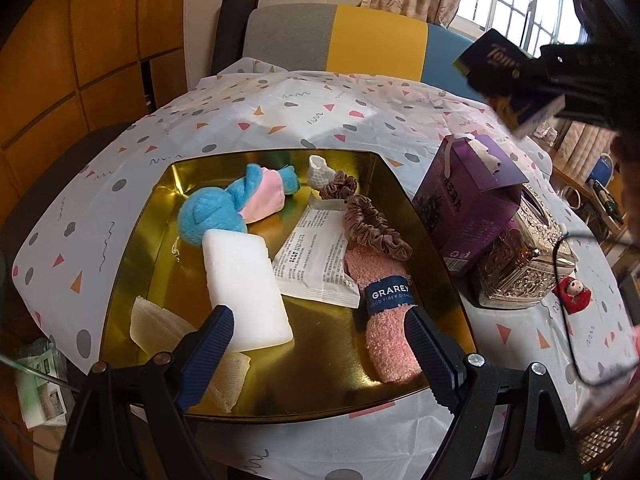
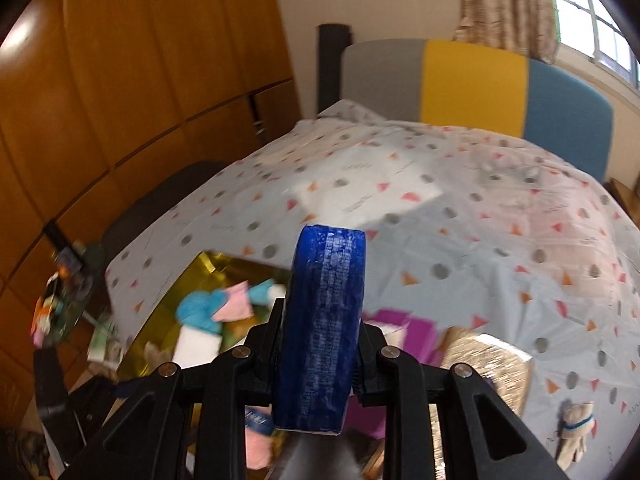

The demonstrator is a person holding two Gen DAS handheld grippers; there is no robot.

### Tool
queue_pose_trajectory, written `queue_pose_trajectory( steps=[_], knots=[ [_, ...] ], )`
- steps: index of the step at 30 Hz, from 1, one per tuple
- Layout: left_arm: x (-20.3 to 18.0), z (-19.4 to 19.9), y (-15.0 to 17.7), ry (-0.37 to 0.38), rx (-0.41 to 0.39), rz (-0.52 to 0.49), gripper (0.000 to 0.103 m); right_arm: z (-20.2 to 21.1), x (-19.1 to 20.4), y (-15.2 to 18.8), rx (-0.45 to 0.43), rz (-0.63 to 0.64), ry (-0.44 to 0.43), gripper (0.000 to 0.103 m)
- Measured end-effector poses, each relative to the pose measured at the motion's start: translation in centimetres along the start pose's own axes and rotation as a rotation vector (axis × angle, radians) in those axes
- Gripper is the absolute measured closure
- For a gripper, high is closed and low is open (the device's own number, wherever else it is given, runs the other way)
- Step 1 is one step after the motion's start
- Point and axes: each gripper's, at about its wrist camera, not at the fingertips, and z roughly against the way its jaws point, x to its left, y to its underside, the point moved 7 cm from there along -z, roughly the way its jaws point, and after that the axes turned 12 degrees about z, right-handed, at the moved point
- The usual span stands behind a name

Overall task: Organize soft objects
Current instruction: 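Carry the blue roll sponge over the gold tin with the right gripper, then lower the blue roll sponge into the tin and open the right gripper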

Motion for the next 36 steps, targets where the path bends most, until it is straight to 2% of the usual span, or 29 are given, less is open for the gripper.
queue_pose_trajectory(
  steps=[5,14,22,28,32,33,36],
  knots=[
    [0.7,0.3,-0.3,-0.004,-0.012,0.018,0.015,-1.5,3.2,1.9,0.035,0.016,-0.074,0.077],
    [3.0,0.9,-1.0,-0.039,-0.044,0.072,0.015,-4.0,6.6,6.2,0.118,0.013,-0.16,0.077],
    [7.3,1.7,-2.9,-0.071,-0.085,0.203,0.015,-7.1,10.3,9.2,0.203,-0.001,-0.254,0.077],
    [9.4,2.2,-3.7,-0.098,-0.109,0.241,0.015,-9.3,12.9,10.1,0.246,-0.01,-0.314,0.074],
    [9.3,2.2,-3.5,-0.094,-0.104,0.236,0.015,-10.6,12.9,10.8,0.28,-0.026,-0.289,0.068],
    [9.1,2.1,-3.5,-0.094,-0.103,0.232,0.015,-10.7,12.7,10.9,0.28,-0.037,-0.289,0.062],
    [8.4,2.0,-3.4,-0.082,-0.096,0.22,0.015,-10.3,12.2,11.0,0.272,-0.041,-0.274,0.061]
  ],
)
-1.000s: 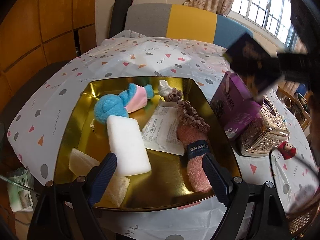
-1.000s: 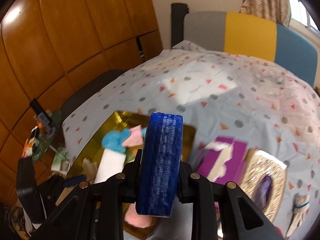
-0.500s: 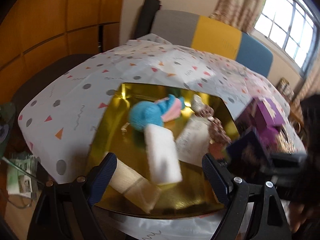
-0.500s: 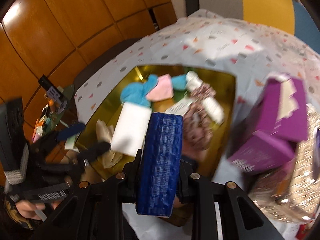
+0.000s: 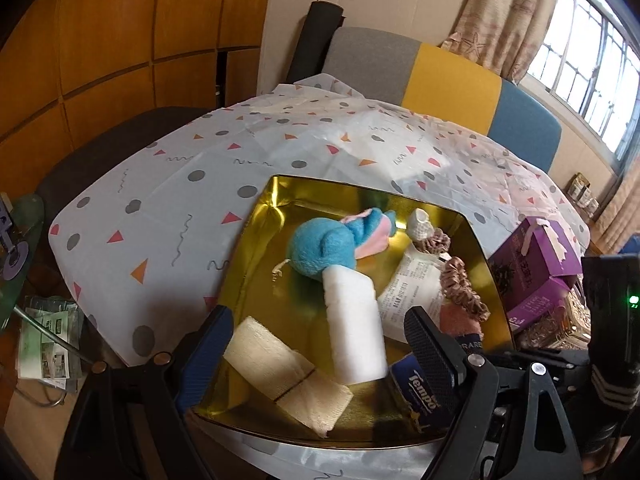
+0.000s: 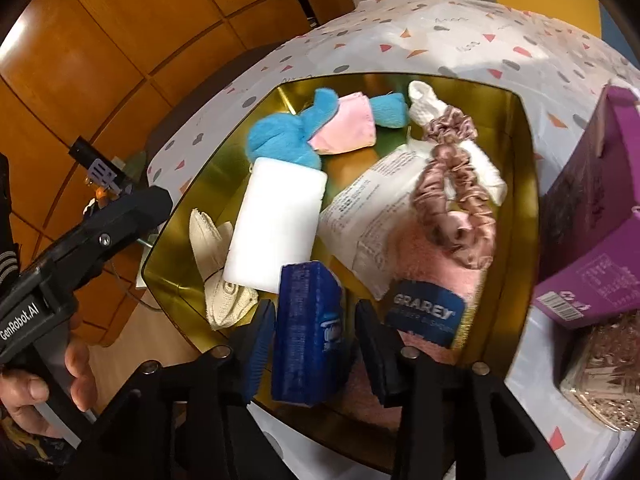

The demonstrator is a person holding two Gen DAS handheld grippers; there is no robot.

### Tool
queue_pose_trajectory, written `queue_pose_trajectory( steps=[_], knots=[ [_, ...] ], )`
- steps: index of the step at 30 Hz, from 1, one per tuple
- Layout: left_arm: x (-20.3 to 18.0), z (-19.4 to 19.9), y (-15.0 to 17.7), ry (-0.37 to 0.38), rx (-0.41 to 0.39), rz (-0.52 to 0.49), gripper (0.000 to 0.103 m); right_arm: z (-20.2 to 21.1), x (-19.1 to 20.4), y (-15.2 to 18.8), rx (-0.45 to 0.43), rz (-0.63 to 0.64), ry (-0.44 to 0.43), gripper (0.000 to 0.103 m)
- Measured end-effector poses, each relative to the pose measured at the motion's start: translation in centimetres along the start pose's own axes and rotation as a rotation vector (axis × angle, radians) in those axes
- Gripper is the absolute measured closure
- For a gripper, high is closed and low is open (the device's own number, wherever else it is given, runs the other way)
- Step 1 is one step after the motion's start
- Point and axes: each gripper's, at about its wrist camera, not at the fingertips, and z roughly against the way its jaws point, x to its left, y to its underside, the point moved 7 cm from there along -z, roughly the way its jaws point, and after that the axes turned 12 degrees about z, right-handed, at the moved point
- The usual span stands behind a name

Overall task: Organize soft objects
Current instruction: 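Lower the blue roll sponge into the tin and open the right gripper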

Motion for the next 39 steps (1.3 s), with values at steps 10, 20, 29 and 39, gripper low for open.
queue_pose_trajectory(
  steps=[10,20,29,39],
  knots=[
    [-3.1,0.8,0.9,0.038,-0.001,-0.076,0.015,3.9,-1.6,0.9,-0.076,-0.021,0.077,0.061],
    [-5.7,1.4,2.2,0.068,0.008,-0.151,0.015,8.0,-3.6,3.4,-0.118,-0.021,0.18,0.061],
    [-8.0,1.9,3.3,0.097,0.017,-0.217,0.015,13.5,-8.7,6.9,-0.178,-0.127,0.276,0.061],
    [-12.4,3.1,5.2,0.177,0.024,-0.333,0.015,21.1,-17.4,12.4,-0.264,-0.355,0.437,0.061]
  ],
)
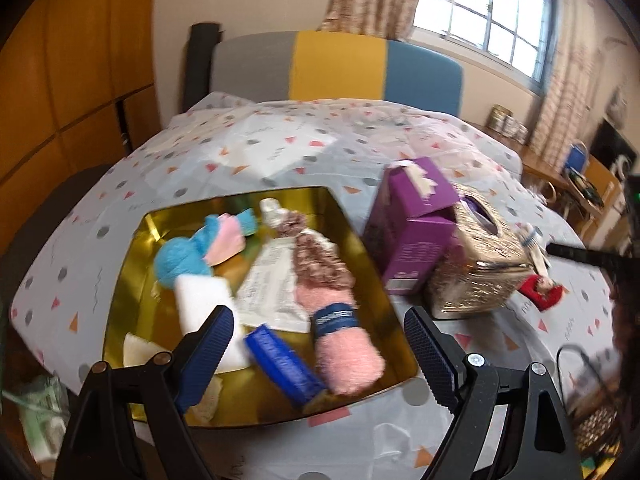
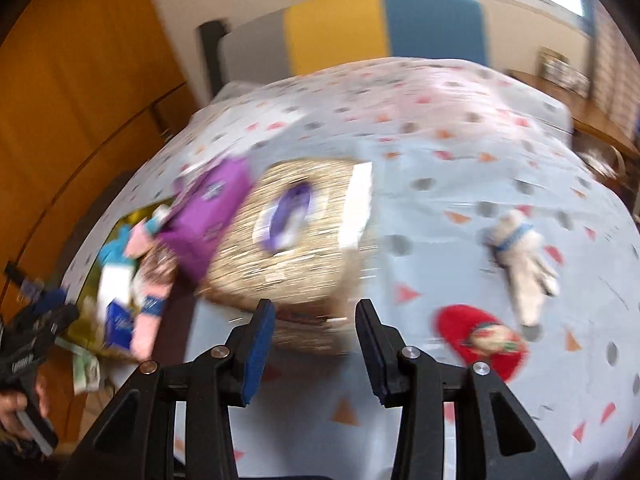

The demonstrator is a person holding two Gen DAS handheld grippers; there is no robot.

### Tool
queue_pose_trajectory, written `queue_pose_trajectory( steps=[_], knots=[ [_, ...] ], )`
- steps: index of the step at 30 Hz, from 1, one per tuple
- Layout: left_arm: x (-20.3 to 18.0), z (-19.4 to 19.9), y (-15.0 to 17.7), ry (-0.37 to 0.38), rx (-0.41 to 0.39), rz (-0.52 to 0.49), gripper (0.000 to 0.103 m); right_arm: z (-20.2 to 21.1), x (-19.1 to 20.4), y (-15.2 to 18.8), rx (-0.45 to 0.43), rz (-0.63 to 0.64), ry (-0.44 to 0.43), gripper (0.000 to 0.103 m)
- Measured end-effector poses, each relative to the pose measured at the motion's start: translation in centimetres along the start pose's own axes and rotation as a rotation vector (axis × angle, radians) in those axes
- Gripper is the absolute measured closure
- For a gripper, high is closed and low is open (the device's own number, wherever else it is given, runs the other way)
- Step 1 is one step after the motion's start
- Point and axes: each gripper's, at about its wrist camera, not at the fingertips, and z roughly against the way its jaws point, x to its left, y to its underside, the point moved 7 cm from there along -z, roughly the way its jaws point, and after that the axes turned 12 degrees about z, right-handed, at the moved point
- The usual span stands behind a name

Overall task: Organize soft objects
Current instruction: 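Lower the blue roll sponge into the tin and open the right gripper, then grasp the red plush ornament with the left gripper while the right gripper approaches the white gloves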

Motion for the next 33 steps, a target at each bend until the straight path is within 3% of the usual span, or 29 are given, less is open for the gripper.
queue_pose_trajectory(
  steps=[5,10,15,17,23,27,33],
  knots=[
    [-3.7,0.2,0.2,0.078,0.012,-0.094,0.015,1.6,-8.6,1.1,-0.046,-0.191,0.171,0.061],
    [-8.4,0.2,0.6,0.18,0.041,-0.192,0.015,2.1,-18.0,5.3,-0.053,-0.47,0.364,0.061],
    [-13.8,-0.3,1.5,0.276,0.083,-0.295,0.019,2.9,-22.9,9.3,-0.032,-0.762,0.387,0.061],
    [-16.2,-0.4,2.0,0.315,0.104,-0.332,0.027,3.2,-23.4,10.1,-0.048,-0.829,0.358,0.061],
    [-23.5,-2.0,3.4,0.429,0.214,-0.409,0.045,3.6,-23.2,10.6,-0.08,-0.861,0.323,0.061],
    [-28.0,-4.2,4.8,0.458,0.285,-0.435,0.045,3.7,-23.3,10.6,-0.106,-0.888,0.292,0.061],
    [-32.8,-8.4,6.9,0.434,0.389,-0.415,0.044,3.9,-23.6,10.8,-0.132,-0.929,0.253,0.061]
  ],
)
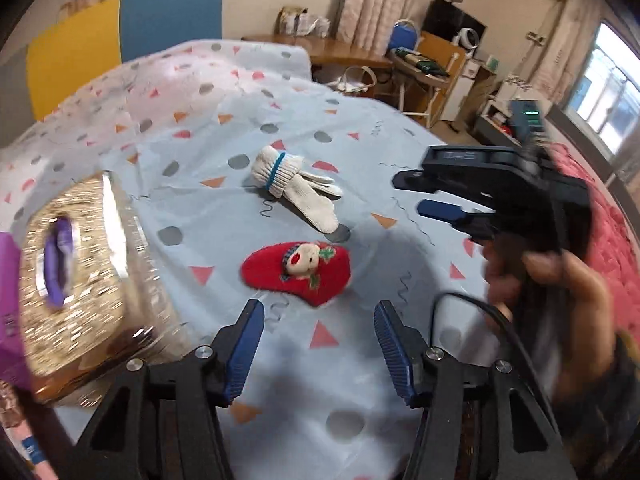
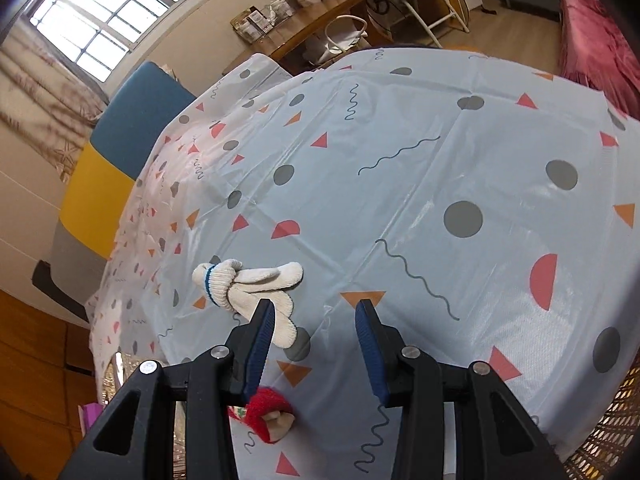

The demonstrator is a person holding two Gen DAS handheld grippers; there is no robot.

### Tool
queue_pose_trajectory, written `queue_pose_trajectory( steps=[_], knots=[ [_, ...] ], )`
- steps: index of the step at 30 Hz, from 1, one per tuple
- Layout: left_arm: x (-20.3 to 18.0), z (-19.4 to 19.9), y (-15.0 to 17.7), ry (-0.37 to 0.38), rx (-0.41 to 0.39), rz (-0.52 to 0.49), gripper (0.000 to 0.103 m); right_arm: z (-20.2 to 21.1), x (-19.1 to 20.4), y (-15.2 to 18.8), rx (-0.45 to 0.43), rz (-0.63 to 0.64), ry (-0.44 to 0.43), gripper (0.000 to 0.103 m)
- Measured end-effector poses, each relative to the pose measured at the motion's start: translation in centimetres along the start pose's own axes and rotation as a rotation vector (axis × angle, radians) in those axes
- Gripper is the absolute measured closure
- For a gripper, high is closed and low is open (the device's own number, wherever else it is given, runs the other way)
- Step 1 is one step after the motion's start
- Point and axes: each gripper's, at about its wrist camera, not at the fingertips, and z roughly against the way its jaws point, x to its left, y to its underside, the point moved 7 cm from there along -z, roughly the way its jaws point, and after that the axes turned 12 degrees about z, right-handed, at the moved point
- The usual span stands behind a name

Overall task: Organize soft objects
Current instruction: 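Grasp the red plush ornament with the left gripper while the right gripper approaches the white gloves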

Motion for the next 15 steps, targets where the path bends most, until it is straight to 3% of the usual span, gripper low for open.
queue_pose_trajectory(
  steps=[5,12,13,14,15],
  knots=[
    [-0.4,-4.1,-1.2,-0.033,0.034,0.067,0.03,-0.1,0.3,0.0,0.004,0.001,-0.021,0.061],
    [-0.5,-8.6,-2.7,-0.087,0.041,0.083,0.022,-0.3,0.1,0.0,0.014,-0.023,-0.046,0.061],
    [-0.4,-9.1,-2.7,-0.102,0.045,0.074,0.028,-0.4,0.2,0.1,0.021,-0.024,-0.052,0.061],
    [-0.2,-9.8,-2.6,-0.119,0.055,0.056,0.053,-0.4,0.2,0.2,0.023,-0.022,-0.053,0.061],
    [-0.2,-10.3,-2.3,-0.113,0.07,0.042,0.061,-0.5,0.3,0.2,0.025,-0.018,-0.051,0.061]
  ],
)
